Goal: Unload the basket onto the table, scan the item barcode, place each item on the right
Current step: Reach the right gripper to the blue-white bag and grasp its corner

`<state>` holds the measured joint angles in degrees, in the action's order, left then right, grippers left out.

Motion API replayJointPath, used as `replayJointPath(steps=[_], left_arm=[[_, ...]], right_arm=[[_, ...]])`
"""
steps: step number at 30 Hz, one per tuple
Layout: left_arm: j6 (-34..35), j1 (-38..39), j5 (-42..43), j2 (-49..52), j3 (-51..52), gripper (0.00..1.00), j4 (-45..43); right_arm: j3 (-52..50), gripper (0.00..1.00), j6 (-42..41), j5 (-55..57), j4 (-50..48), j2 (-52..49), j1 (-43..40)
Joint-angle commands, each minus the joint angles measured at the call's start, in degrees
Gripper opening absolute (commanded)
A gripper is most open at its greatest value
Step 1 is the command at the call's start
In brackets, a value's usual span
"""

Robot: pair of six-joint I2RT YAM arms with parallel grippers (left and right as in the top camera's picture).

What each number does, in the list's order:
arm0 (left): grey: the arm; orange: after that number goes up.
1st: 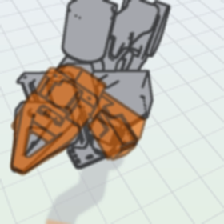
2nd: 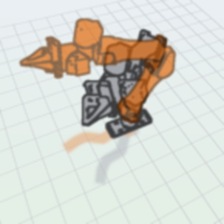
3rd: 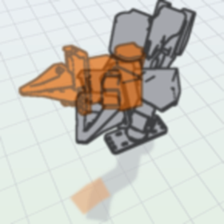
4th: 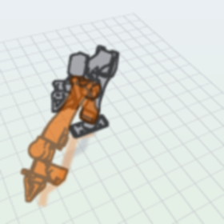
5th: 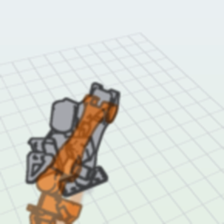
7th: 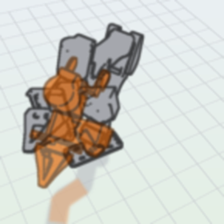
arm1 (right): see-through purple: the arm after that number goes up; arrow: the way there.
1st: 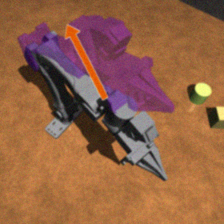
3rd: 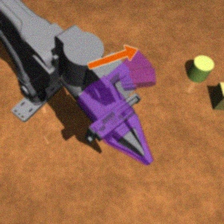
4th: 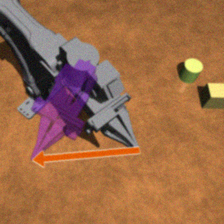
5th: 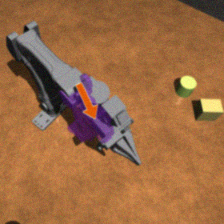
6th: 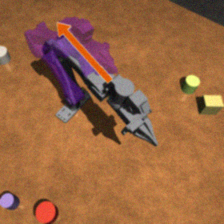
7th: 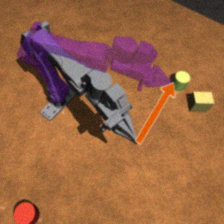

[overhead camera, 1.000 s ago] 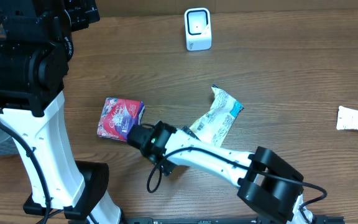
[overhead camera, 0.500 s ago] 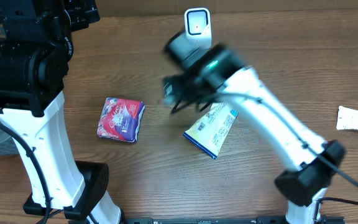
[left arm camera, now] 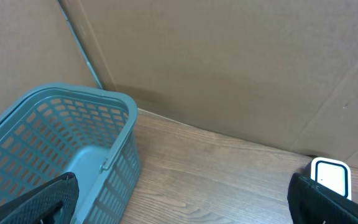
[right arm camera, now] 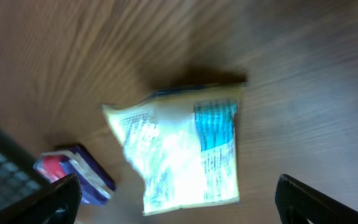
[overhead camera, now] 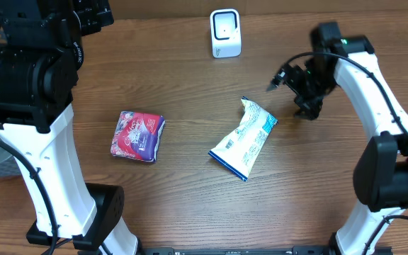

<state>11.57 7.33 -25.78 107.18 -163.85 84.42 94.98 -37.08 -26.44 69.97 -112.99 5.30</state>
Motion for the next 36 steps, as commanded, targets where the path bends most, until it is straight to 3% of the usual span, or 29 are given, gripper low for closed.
replayJointPath(steps=[1,13,17,24,36], left_arm=[[-0.9,-0.6,-0.5,0.7,-0.1,1.00,-0.2],[-0.9,-0.6,-0.5,0.7,-0.1,1.00,-0.2],[-0.9,-0.6,-0.5,0.7,-0.1,1.00,-0.2],[-0.9,-0.6,-0.5,0.7,-0.1,1.00,-0.2],[-0.9,-0.6,-0.5,0.7,-0.1,1.00,-0.2]], right_arm=[[-8.3,1.00,4.7,-12.3,-8.2,0.7,-3.0],[-29.3,1.00,12.0,-17.8,-34.6,0.7,-8.2],[-35.7,1.00,11.4,-22.6,-49.5,0.7,-8.2],[-47.6,1.00,9.2,-27.0,-64.4,0.7,-8.3],[-54.9,0.96,8.5,-30.6,-72.9,0.7,-8.2]])
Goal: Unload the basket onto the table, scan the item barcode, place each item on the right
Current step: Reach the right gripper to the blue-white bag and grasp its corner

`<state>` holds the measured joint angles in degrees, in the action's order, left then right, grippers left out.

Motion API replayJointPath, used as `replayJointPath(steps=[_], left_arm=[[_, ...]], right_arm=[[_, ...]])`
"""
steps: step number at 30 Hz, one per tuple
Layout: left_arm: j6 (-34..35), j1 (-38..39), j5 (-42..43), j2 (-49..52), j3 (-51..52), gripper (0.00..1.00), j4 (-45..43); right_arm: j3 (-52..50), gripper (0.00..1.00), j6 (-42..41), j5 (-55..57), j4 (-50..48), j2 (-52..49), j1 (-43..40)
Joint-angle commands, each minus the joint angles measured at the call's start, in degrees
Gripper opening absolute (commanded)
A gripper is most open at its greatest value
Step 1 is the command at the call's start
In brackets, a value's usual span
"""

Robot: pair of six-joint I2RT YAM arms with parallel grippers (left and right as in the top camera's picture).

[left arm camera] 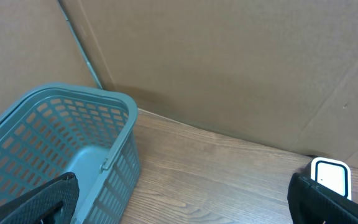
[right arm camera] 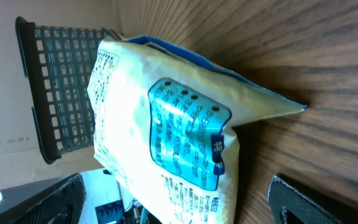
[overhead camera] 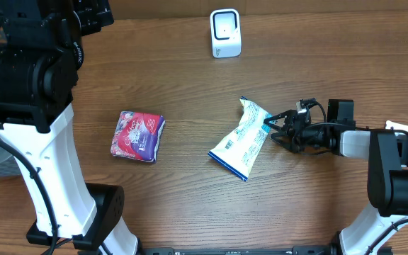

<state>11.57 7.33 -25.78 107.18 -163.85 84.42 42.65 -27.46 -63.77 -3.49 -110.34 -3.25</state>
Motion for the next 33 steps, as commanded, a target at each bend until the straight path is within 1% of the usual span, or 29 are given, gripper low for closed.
replayJointPath(steps=[1,5,7,13,14,16,17,19,20,22,23,26,31,33], left_arm=[[-0.9,-0.6,-0.5,0.7,-0.1,1.00,-0.2],[-0.9,-0.6,-0.5,0.7,-0.1,1.00,-0.2],[-0.9,-0.6,-0.5,0.7,-0.1,1.00,-0.2],[-0.9,-0.6,-0.5,0.7,-0.1,1.00,-0.2],[-0.9,-0.6,-0.5,0.7,-0.1,1.00,-0.2],[-0.9,-0.6,-0.5,0.7,-0.1,1.00,-0.2],[-0.9,-0.6,-0.5,0.7,-0.1,1.00,-0.2],[-0.9,-0.6,-0.5,0.7,-0.1,1.00,-0.2],[-0.9,-0.6,-0.5,0.7,-0.1,1.00,-0.2],[-0.9,-0.6,-0.5,0.7,-0.1,1.00,-0.2],[-0.9,-0.6,-0.5,0.7,-0.1,1.00,-0.2],[-0.9,-0.6,-0.5,0.7,-0.1,1.00,-0.2],[-0.9,-0.6,-0.5,0.7,-0.1,1.00,-0.2],[-0.9,-0.6,-0.5,0.7,-0.1,1.00,-0.2]], right_arm=[[-2.6,0.96,-1.3,6.7,-0.9,-1.9,0.3],[-2.6,0.97,-5.8,9.3,-7.1,-1.9,1.1],[-2.6,0.99,-9.0,10.2,-11.5,-1.9,3.4],[-2.6,1.00,-13.4,14.4,-16.0,-1.9,10.8],[-2.6,0.97,-13.9,15.3,-16.6,-1.9,11.7],[-2.6,0.80,-14.6,16.4,-17.4,-1.9,12.6],[-2.6,0.60,-14.6,16.4,-17.7,-1.9,12.6],[-2.6,0.34,-14.6,16.4,-17.8,-1.9,12.5],[-2.6,0.25,-14.6,16.3,-17.8,-1.9,12.3],[-2.6,0.09,-14.6,16.2,-17.9,-1.9,12.2],[-2.6,0.04,-14.6,16.2,-18.1,-1.9,12.2],[-2.6,0.04,-14.6,15.4,-19.4,-1.9,12.2],[-2.5,0.04,-15.5,4.7,-28.0,-1.7,12.2],[-2.5,0.04,-16.5,4.1,-29.3,-1.1,12.2]])
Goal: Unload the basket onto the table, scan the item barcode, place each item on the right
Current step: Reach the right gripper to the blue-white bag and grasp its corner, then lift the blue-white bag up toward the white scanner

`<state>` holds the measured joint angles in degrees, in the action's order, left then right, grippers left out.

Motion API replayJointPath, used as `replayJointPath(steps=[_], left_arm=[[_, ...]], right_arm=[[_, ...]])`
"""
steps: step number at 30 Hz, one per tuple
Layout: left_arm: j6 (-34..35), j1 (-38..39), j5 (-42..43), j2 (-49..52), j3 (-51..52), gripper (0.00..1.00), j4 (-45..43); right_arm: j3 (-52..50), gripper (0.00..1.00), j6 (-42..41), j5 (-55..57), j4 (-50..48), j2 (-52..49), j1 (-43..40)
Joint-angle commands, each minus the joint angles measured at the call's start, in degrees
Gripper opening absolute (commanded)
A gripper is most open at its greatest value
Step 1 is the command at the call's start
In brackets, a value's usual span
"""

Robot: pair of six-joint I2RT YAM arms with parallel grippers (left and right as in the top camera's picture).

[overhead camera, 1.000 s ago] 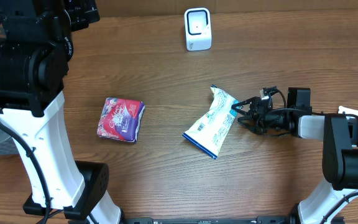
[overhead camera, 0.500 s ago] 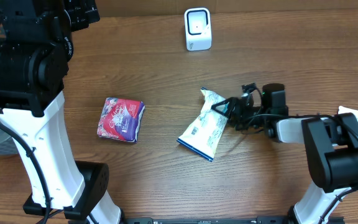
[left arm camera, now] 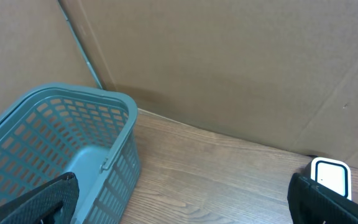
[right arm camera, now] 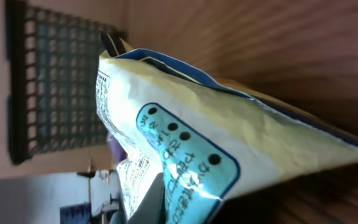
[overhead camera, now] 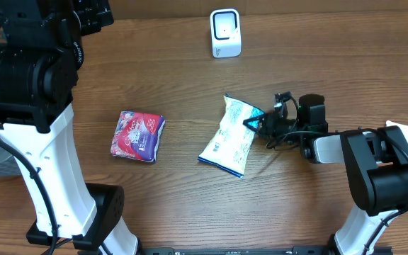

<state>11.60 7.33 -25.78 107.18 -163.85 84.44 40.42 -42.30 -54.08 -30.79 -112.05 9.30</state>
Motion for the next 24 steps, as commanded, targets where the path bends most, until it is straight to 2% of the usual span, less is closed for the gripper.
replayJointPath(steps=[1,3,5,10,11,19,24], left_arm=[[-0.9,-0.6,-0.5,0.7,-0.1,1.00,-0.2],[-0.9,-0.6,-0.5,0.7,-0.1,1.00,-0.2],[-0.9,-0.6,-0.5,0.7,-0.1,1.00,-0.2],[-0.9,-0.6,-0.5,0.7,-0.1,1.00,-0.2],[-0.9,-0.6,-0.5,0.7,-0.1,1.00,-0.2],[-0.9,-0.6,-0.5,0.7,-0.1,1.00,-0.2],[-0.9,-0.6,-0.5,0.7,-0.1,1.00,-0.2]], right_arm=[[-0.3,0.04,-2.1,-5.6,-2.0,1.4,-0.4],[-0.3,0.04,-4.3,-5.6,-1.9,2.6,-0.4],[-0.3,0.04,-13.2,-5.6,-2.0,4.7,-0.5],[-0.2,0.04,-26.4,-7.4,-2.1,9.0,-1.0],[-0.2,0.04,-31.7,-9.2,-3.4,11.3,-1.0],[-0.2,0.04,-46.7,-12.0,-16.8,22.0,-1.4],[-0.2,0.04,-52.7,-11.8,-17.5,27.5,-4.6]])
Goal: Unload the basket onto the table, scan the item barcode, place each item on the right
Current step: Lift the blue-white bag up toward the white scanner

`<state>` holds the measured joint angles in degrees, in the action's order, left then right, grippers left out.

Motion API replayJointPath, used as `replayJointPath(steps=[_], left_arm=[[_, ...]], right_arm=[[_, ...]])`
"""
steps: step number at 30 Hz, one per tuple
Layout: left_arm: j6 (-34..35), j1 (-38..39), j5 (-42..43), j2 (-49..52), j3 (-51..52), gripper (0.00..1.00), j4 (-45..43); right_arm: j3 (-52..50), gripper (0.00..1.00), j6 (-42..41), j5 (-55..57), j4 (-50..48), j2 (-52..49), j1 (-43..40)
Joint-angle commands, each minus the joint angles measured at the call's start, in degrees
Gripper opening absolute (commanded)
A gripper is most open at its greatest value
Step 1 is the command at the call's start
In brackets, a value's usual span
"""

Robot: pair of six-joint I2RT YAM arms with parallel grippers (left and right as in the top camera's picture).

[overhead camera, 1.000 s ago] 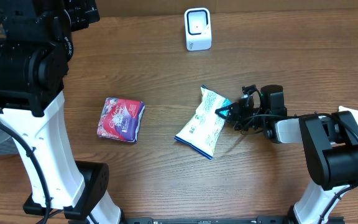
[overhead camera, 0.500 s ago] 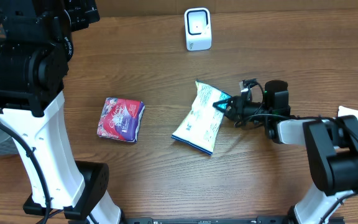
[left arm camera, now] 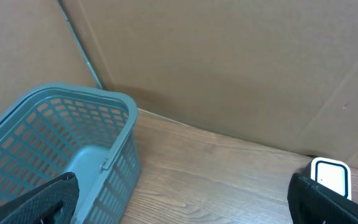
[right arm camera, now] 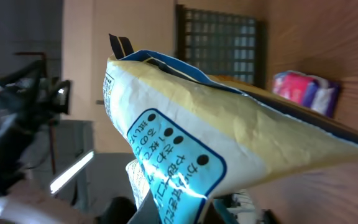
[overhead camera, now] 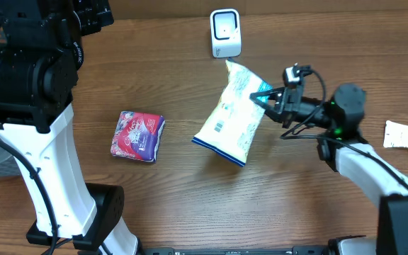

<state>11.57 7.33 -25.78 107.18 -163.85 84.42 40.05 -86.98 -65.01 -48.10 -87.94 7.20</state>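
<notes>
A white and blue snack bag (overhead camera: 231, 113) hangs tilted above the table, just below the white barcode scanner (overhead camera: 225, 33). My right gripper (overhead camera: 269, 99) is shut on the bag's upper right corner. In the right wrist view the bag (right arm camera: 185, 137) fills the middle, pinched in my right gripper (right arm camera: 210, 208). A pink and purple packet (overhead camera: 138, 136) lies at the left of the table. My left gripper (left arm camera: 182, 205) is open and held high at the back left, with the scanner (left arm camera: 330, 176) at its right fingertip.
A teal plastic basket (left arm camera: 55, 143) stands at the table's far left beside a cardboard wall (left arm camera: 229, 62). A white slip of paper (overhead camera: 407, 134) lies at the right edge. The left arm's large body (overhead camera: 27, 71) overhangs the left side.
The bag has gone from resting on the table to hanging in the air, higher and closer to the scanner. My right gripper has risen with it. The left arm has not moved.
The bag first lay flat with my right gripper open above the table to its right. Then the gripper was low at the bag's upper corner. Then it was on that corner, the bag shifted left. Now the bag is lifted below the scanner.
</notes>
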Motion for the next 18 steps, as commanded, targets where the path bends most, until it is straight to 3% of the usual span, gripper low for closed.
replayJointPath(steps=[1,7,12,18], left_arm=[[-0.9,-0.6,-0.5,0.7,-0.1,1.00,-0.2],[-0.9,-0.6,-0.5,0.7,-0.1,1.00,-0.2],[-0.9,-0.6,-0.5,0.7,-0.1,1.00,-0.2],[-0.9,-0.6,-0.5,0.7,-0.1,1.00,-0.2]], right_arm=[[0.2,0.04,-9.7,-0.4,1.0,4.2,-3.3],[0.2,0.04,-11.5,10.9,8.9,5.6,-6.1],[0.5,0.04,-5.2,20.0,11.1,5.7,-6.1],[3.5,0.04,0.3,18.4,11.4,5.8,-6.1]])
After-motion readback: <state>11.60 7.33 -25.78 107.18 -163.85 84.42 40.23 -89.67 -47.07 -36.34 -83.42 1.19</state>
